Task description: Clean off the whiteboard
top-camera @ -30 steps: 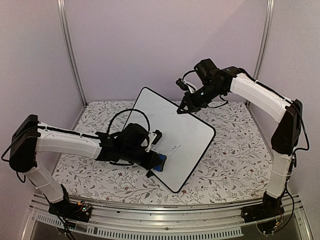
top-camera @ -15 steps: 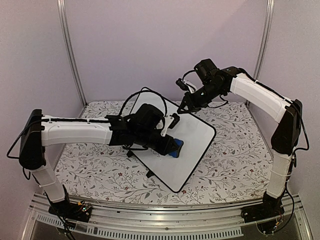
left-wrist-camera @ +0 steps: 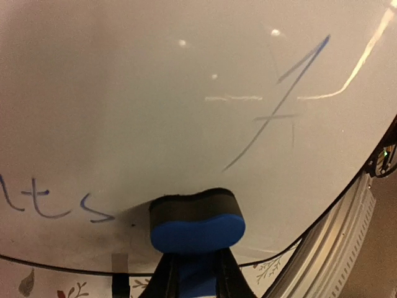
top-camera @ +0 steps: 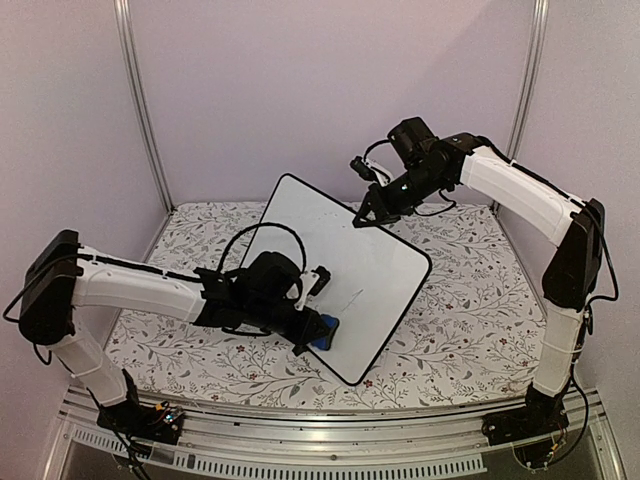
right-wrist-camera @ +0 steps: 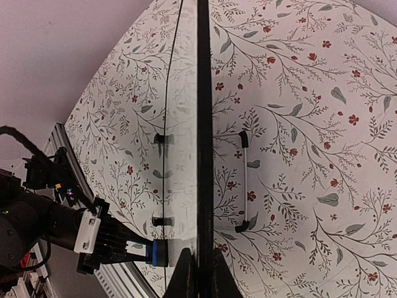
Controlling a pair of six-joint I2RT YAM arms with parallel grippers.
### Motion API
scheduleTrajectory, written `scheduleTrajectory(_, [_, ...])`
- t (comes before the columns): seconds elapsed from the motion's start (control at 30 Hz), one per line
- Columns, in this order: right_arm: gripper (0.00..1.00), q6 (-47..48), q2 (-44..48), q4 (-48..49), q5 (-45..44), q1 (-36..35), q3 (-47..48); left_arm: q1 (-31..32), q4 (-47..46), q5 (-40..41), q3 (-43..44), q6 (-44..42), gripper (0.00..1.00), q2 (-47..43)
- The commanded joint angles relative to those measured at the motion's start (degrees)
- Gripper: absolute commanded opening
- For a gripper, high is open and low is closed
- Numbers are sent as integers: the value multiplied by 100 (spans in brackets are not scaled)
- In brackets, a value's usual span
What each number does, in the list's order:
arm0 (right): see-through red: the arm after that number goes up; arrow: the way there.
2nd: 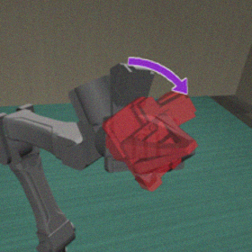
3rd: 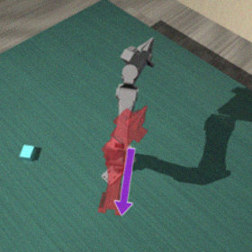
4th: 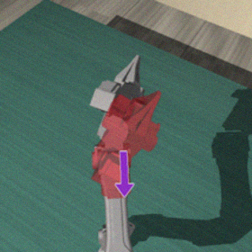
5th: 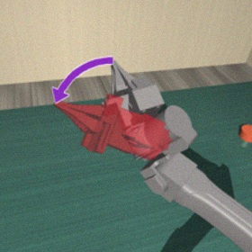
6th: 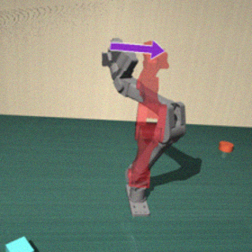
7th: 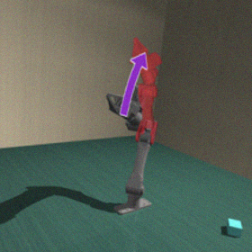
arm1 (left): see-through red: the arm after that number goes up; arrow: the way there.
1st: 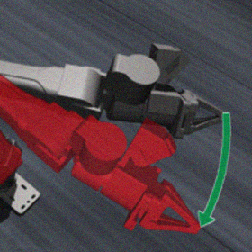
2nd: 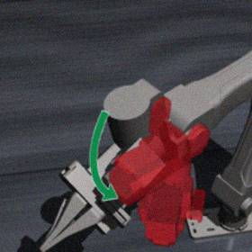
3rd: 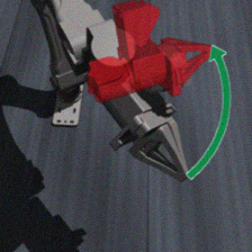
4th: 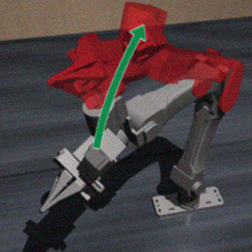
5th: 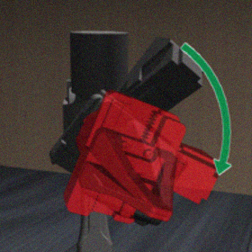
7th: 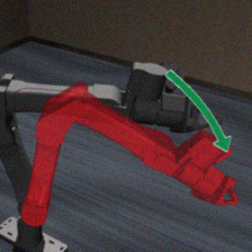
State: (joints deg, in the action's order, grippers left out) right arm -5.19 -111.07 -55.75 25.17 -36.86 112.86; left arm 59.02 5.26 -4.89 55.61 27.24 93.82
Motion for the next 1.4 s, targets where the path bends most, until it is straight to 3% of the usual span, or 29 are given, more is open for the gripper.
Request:
scheduleTrajectory(0.0, [0,387,-56,-297,-238,-269,-54,93,-106,25,-635,471,0,-42])
scheduleTrajectory(0.17, [0,387,-54,-293,-233,-268,-60,166,-100,25,-384,397,0,123])
scheduleTrajectory(0.57, [0,387,-64,-296,-258,-269,-66,165,459,20,1753,-398,0,1295])
scheduleTrajectory(0.7, [0,387,-57,-302,-259,-269,-62,170,522,-47,2087,-423,0,1494])
scheduleTrajectory(0.8, [0,387,-32,-297,-258,-268,-69,172,482,-135,1934,-281,0,1432])
scheduleTrajectory(1.2, [0,396,-24,-309,-255,-269,-45,323,-113,-108,-149,528,0,384])
scheduleTrajectory(1.37, [0,396,-53,-317,-276,-269,-51,400,-198,-51,-298,546,0,269])
